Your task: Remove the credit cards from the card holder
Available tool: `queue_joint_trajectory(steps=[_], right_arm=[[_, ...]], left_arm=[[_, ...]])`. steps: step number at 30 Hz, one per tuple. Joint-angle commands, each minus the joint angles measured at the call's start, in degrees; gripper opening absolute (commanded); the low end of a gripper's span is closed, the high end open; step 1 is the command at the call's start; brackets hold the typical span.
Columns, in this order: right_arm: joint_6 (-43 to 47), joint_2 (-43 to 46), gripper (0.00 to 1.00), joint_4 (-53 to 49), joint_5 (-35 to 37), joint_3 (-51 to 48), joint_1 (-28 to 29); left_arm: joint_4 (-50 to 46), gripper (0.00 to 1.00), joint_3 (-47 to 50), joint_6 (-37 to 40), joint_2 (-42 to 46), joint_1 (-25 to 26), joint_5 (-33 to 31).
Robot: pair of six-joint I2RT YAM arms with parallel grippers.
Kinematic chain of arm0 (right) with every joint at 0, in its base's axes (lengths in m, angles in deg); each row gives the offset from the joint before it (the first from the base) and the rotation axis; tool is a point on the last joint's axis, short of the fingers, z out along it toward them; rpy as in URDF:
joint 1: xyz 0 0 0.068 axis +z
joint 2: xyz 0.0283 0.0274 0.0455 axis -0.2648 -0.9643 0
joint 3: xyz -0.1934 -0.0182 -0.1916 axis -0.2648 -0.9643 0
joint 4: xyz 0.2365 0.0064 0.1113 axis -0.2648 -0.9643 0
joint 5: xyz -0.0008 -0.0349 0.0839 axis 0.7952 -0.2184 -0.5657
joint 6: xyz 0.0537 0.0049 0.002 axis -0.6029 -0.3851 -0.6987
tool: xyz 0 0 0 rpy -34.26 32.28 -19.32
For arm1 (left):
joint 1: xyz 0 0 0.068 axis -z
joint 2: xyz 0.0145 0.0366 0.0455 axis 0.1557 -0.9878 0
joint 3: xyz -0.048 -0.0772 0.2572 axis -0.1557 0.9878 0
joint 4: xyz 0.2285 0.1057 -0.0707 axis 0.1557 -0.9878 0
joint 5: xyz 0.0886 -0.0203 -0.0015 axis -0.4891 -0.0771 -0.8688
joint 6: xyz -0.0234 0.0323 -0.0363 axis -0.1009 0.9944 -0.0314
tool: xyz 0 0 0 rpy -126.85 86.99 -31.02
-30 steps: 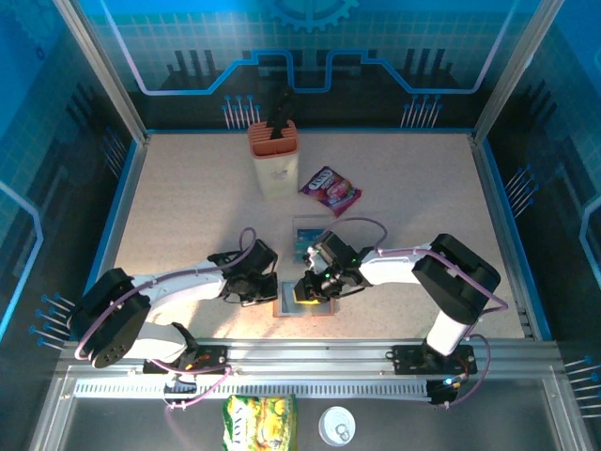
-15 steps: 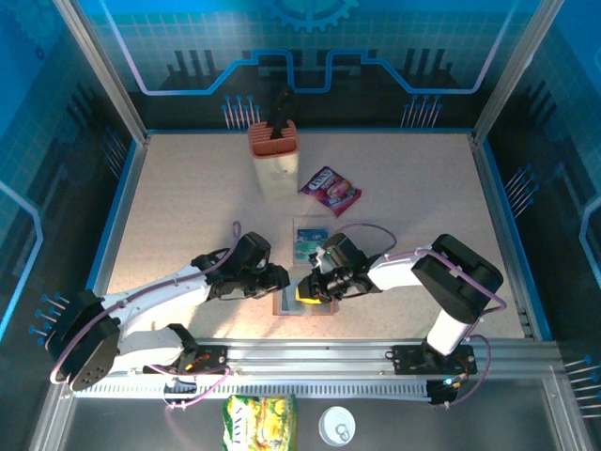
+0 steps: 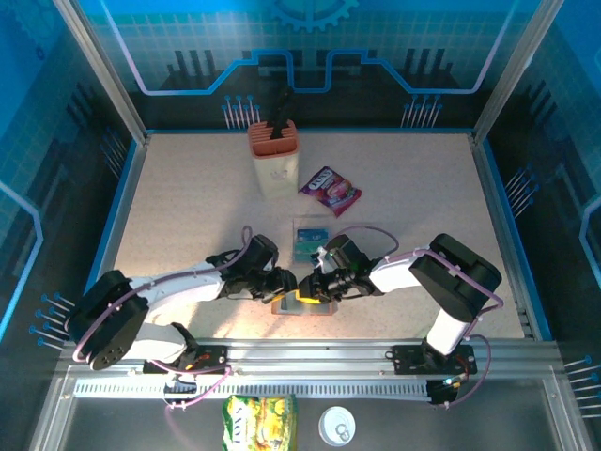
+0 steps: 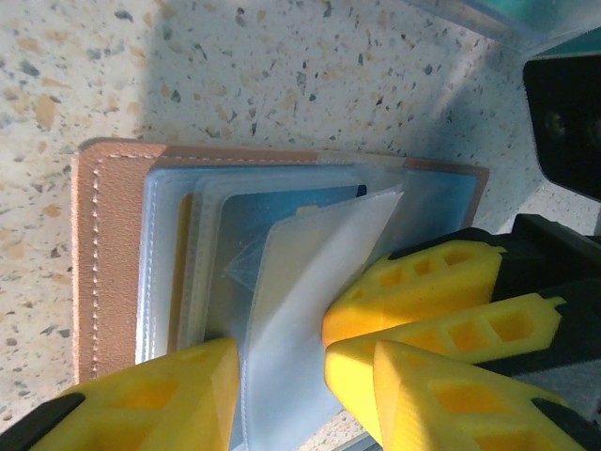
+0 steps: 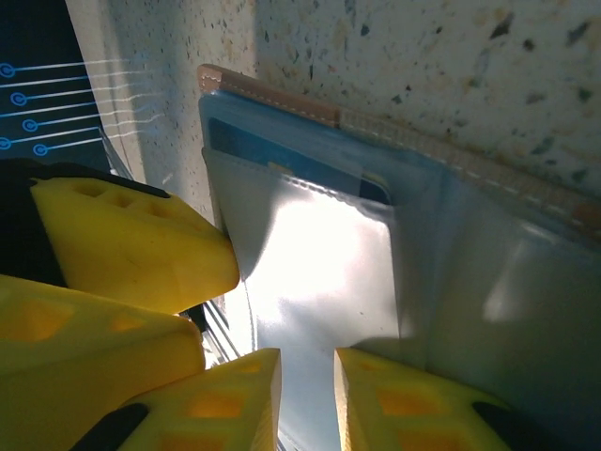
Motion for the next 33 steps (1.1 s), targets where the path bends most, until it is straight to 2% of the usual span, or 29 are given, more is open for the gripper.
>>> queue_joint_trajectory(steps=[1,4,14,19,22,29,33], right_arm=[[-0.51,-1.23,0.23,0.42,-0.81,-0.61,-0.42],[-0.60,-0.90,0.23,0.35,-0.46,-0.65,-0.42],[-1.30,1.56,0.22,1.24,-0.45,-0.83,-0.18],[-0.92,5.59,0.22,-0.98,0.36,-0.67,-0.20],[0.67,9.36,0.23,-6.04,1.97,-0.03,-0.31],[9.17,20.43,0.24,-29.94,9.00,4.55,-1.20],[11.32,25.81,0.24,-36.49,10.92,5.37,-2.79]], left_arm=[[-0.06,0.42,-0.45,-0.14,-1.61,0.42,1.29],[-0.05,0.42,-0.48,-0.34,-1.97,0.41,1.14],[0.64,0.24,0.06,-0.99,-0.46,0.36,0.50],[-0.91,0.21,-0.39,-0.68,0.98,0.34,-0.18],[-1.77,0.21,-0.98,-0.72,1.89,0.31,-0.10],[-3.69,0.22,-4.08,-0.23,3.65,0.62,1.12],[-3.73,0.22,-6.66,0.41,1.54,1.65,1.81]])
